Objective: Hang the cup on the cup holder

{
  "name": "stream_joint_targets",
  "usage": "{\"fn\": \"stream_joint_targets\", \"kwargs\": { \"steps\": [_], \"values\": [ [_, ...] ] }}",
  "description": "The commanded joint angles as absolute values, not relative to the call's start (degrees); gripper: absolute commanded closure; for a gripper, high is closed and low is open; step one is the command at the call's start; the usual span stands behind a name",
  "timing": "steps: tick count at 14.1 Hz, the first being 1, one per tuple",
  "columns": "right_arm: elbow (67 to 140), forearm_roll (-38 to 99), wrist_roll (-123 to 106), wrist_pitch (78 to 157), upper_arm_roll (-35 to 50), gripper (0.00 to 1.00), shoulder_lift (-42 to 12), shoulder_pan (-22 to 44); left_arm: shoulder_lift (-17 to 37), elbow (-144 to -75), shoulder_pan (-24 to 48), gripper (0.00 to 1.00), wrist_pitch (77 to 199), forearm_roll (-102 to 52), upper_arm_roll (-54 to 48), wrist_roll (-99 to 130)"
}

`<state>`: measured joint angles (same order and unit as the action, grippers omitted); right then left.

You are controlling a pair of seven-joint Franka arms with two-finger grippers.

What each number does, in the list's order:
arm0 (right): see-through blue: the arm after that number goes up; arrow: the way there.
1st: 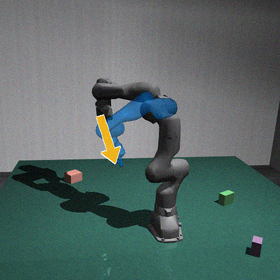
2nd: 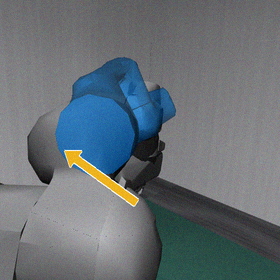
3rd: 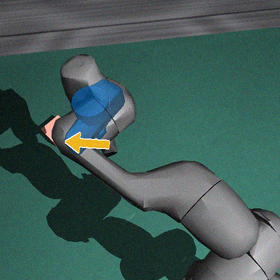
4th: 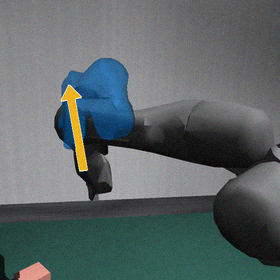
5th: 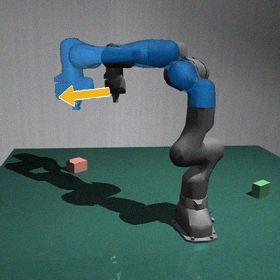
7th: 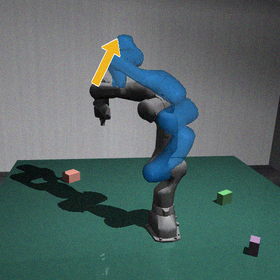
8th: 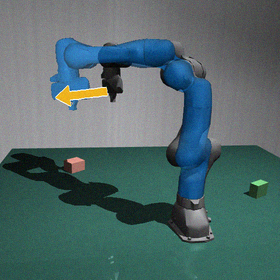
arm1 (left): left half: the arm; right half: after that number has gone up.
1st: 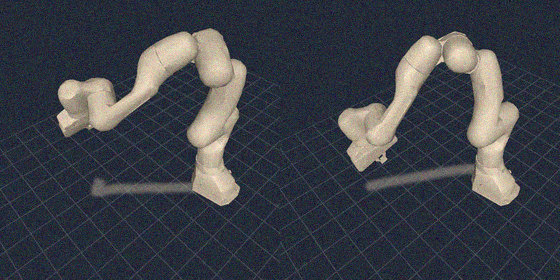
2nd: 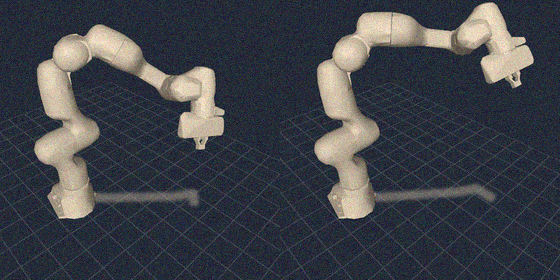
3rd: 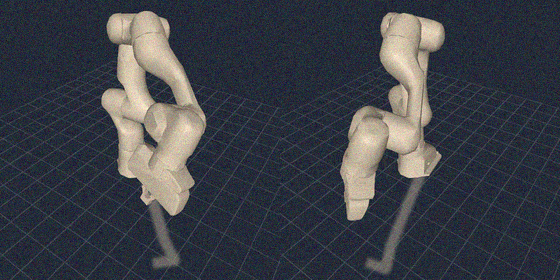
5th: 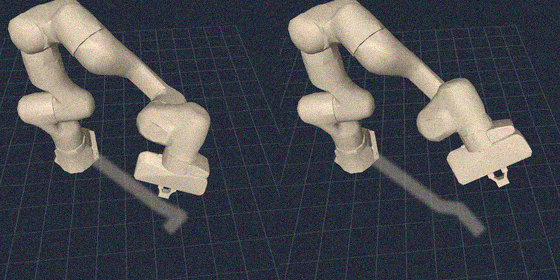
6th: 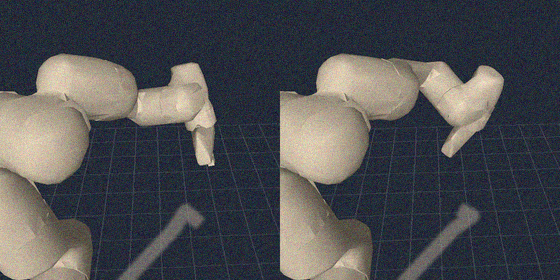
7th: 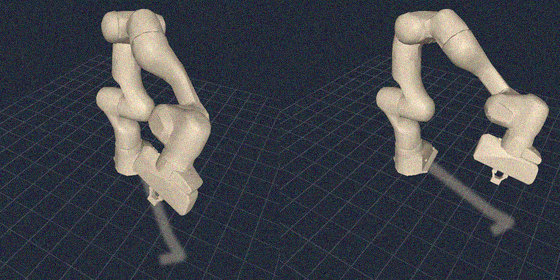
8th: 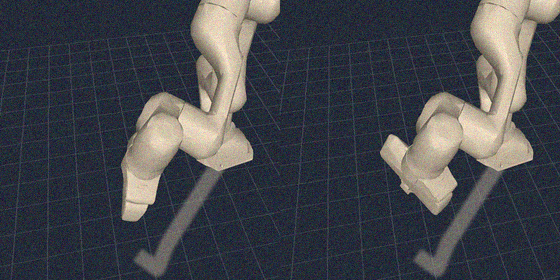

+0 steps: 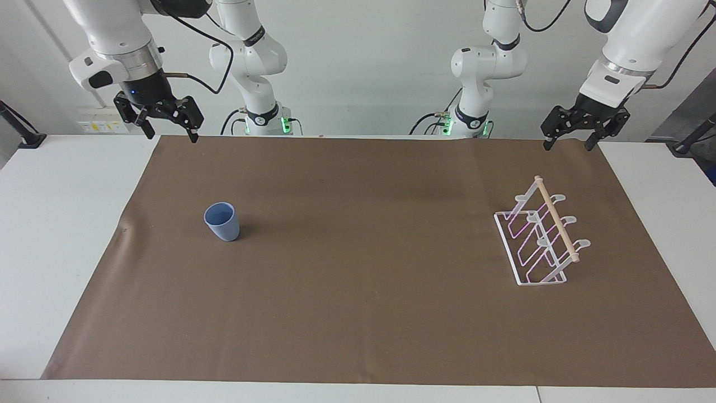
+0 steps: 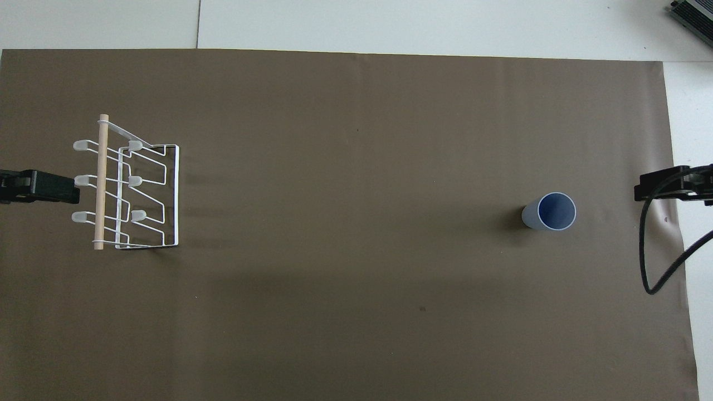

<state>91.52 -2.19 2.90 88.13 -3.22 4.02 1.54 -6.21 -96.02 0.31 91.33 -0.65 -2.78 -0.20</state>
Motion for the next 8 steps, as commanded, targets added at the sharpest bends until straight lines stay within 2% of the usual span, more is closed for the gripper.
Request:
{"fn": "stream_joint_targets", "kwargs": {
  "steps": [1,8],
  "values": [
    [94.0,-0.8,2.2,89.6,-3.3,0.0,5.7,1.5,-7.7,-97.7,0.2,0.0,91.8,0.4,-2.9,0.4],
    [94.3,-0.8,1.8,88.5,-3.3,0.0,5.9,1.1,-7.7,-97.7,0.2,0.0,91.8,0.4,-2.9,0.4]
  ]
}}
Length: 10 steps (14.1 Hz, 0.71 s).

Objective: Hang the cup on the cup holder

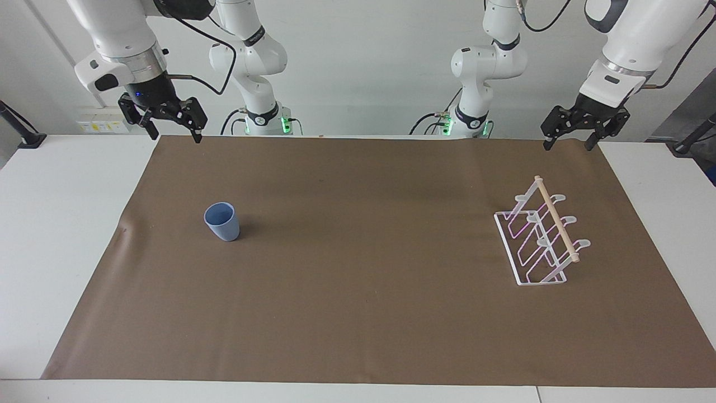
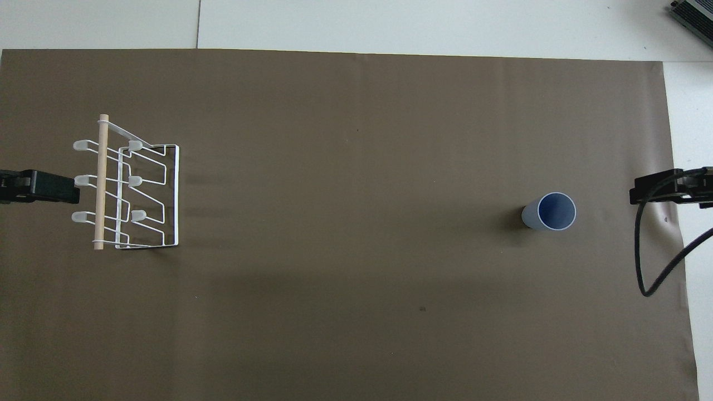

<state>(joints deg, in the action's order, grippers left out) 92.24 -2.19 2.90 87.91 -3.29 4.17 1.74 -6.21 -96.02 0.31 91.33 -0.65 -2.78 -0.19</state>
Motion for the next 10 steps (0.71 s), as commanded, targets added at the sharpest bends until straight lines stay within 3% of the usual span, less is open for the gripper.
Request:
{"fn": "stream_joint_targets", "kwargs": {
  "steps": [1,6,10],
  "values": [
    [94.7,-0.8,1.7,88.6,-3.3,0.0,6.1,1.1,-7.7,-97.7,0.2,0.0,91.9,0.4,-2.9,0.4],
    [96.9,-0.8,1.8,89.9,-3.3,0.0,7.1,1.1,-7.7,-97.7,0.2,0.0,91.8,0.4,-2.9,0.4],
    [103.9,-0.8,-0.8,97.5,-3.4,0.0,8.3,0.6,-7.7,-97.7,0.2,0.0,91.8,0.4,-2.9,0.4]
  ]
}}
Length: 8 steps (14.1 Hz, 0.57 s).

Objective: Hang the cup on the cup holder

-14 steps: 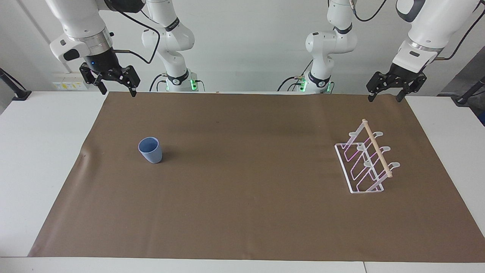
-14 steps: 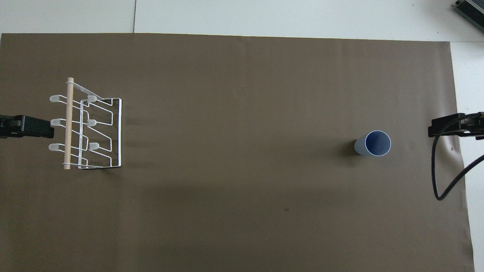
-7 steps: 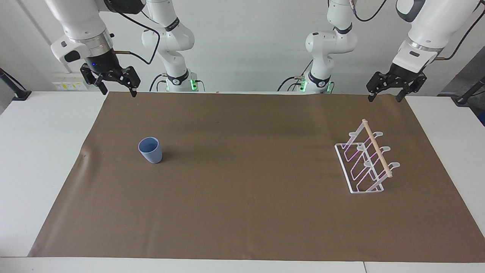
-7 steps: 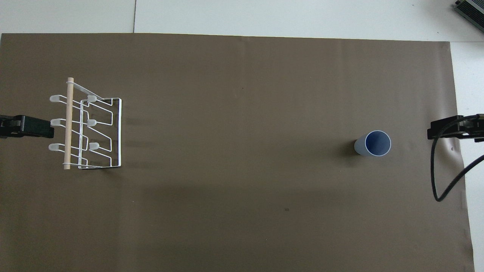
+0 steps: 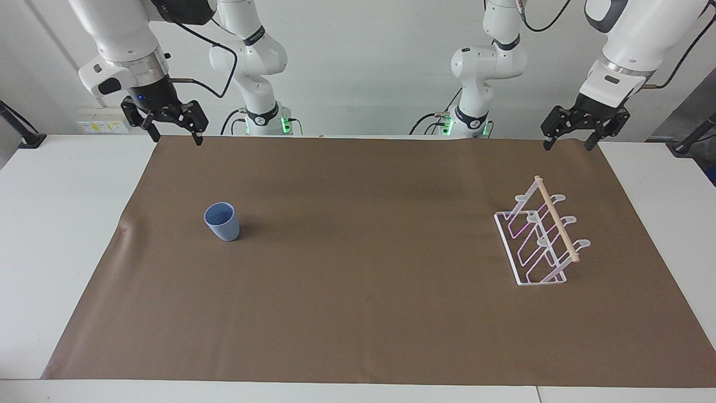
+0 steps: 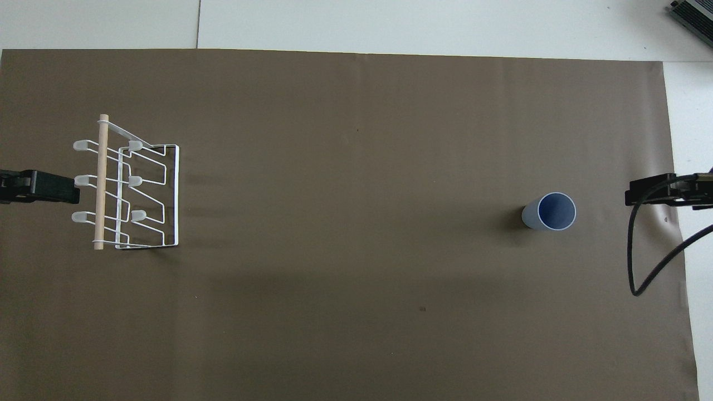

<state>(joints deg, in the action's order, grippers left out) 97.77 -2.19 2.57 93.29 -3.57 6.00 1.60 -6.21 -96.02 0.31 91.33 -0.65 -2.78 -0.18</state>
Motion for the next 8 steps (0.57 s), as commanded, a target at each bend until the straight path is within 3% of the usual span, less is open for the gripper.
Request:
{"fn": "stream_joint_targets", "kwargs": {
  "steps": [1,8],
  "values": [
    [105.6,-0.8,-3.2,100.7,-3.5,0.0,8.1,0.6,-7.7,-97.7,0.2,0.0,91.8,0.4,-2.9,0.4],
    [112.2,-0.8,-9.9,111.5,-3.6,0.0,6.6,0.3,-7.7,-97.7,0.2,0.0,91.8,0.4,-2.9,0.4]
  ]
}}
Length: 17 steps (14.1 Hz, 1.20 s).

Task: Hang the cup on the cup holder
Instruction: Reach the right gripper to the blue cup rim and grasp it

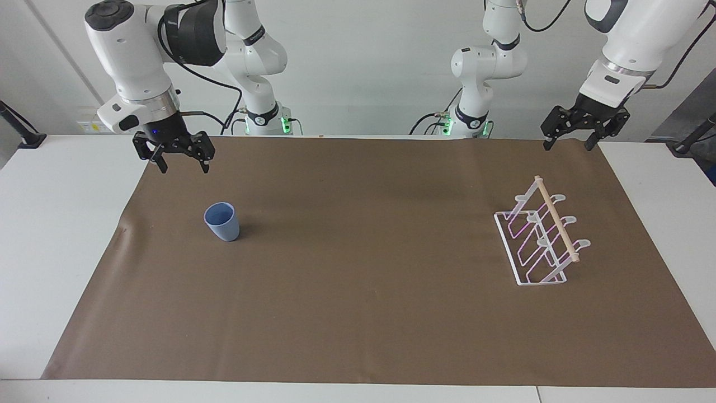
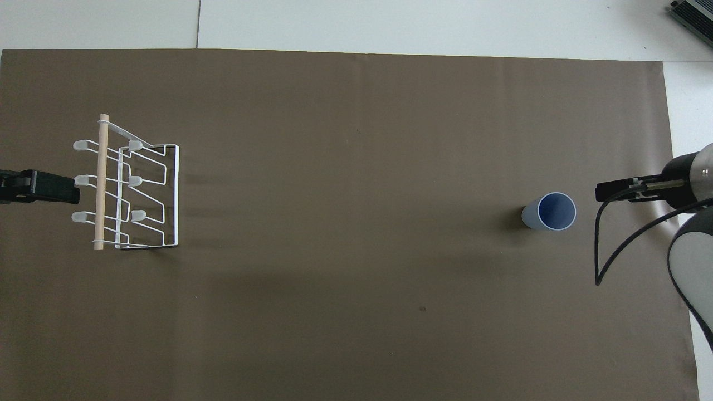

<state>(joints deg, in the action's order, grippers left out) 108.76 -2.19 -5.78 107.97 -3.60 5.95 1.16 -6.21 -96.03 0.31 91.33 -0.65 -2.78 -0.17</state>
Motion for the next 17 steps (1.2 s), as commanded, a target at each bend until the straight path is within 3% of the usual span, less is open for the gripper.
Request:
{"fn": "stream_joint_targets", "kwargs": {
  "steps": [1,7,16,17],
  "values": [
    [113.8,-0.8,-11.3,113.5,-3.6,0.0,5.9,-0.7,-7.7,-97.7,0.2,0.0,91.9,0.4,-2.9,0.4],
    [117.6,-0.8,-23.5,124.7,-3.5,0.0,-4.2,-2.9,-7.7,-97.7,0.2,0.0,91.8,0.4,-2.9,0.4],
    [121.1,3.8,-25.1,127.5,-3.5,0.0,-5.4,-2.5,-7.7,-97.7,0.2,0.0,91.8,0.4,-2.9,0.4],
    [121.4,3.8,-25.4,128.0,-3.5,0.06,-5.4,-2.6,-7.7,-97.7,0.2,0.0,91.9,0.4,-2.9,0.4]
  ]
}}
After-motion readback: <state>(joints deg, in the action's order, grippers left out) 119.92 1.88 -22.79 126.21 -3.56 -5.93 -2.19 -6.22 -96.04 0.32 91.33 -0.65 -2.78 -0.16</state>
